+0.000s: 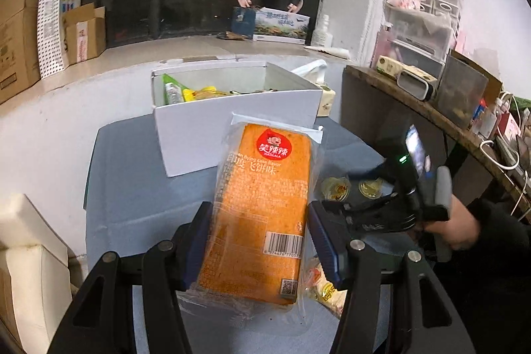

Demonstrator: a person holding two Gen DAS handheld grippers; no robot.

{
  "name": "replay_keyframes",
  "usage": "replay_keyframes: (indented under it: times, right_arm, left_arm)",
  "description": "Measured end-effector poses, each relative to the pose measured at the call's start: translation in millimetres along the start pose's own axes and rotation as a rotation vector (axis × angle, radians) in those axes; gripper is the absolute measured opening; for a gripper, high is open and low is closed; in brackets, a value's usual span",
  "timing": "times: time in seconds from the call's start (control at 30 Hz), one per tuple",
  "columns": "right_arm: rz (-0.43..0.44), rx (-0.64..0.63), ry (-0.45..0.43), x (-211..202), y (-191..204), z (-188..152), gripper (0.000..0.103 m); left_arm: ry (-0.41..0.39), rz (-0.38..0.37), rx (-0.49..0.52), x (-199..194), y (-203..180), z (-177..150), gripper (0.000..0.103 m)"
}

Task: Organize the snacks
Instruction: 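Grasp the orange bread packet with the left tool while the right tool grasps a jelly cup, then drop the orange packet and jelly cup into the white box by opening both tools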

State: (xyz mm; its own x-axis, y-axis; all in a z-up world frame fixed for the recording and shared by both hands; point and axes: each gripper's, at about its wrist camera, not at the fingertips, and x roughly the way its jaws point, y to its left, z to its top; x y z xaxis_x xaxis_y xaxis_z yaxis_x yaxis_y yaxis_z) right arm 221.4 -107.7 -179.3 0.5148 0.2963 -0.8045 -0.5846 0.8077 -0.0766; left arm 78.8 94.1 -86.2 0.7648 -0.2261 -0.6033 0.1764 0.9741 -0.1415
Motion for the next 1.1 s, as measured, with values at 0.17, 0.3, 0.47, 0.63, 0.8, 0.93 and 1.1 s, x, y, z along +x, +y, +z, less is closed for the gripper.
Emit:
replay_keyframes:
  times: [0.17, 0.3, 0.47, 0.63, 0.8, 0.93, 1.1]
  right_arm:
    - [0.052, 0.023, -0.033, -4, -1, -4, 0.049]
    - [0.115, 0.068, -0.113, -27, -12, -2, 0.049]
    - [0.163, 0.11, -0.218, -66, -25, 11, 0.049]
    - [0.186, 0.118, -0.287, -87, -41, 43, 0.049]
    - [0.178, 0.155, -0.32, -90, -62, 104, 0.049]
    - [0.182, 0.181, -0.323, -83, -82, 157, 0.049]
    - [0.196, 0.212, -0.264, -47, -105, 206, 0.05]
  left_arm:
    - [-0.01, -0.01, -0.018, -2, 5, -6, 0.062]
    - [-0.046, -0.023, -0.038, -7, 8, -1, 0.062]
    - [-0.114, -0.007, -0.061, -15, 10, 26, 0.062]
    - [-0.185, 0.016, -0.132, -9, 19, 74, 0.062]
    - [-0.197, 0.057, -0.234, 28, 33, 135, 0.062]
    - [-0.162, 0.102, -0.247, 74, 39, 173, 0.062]
    - [-0.128, 0.178, -0.269, 126, 59, 199, 0.095]
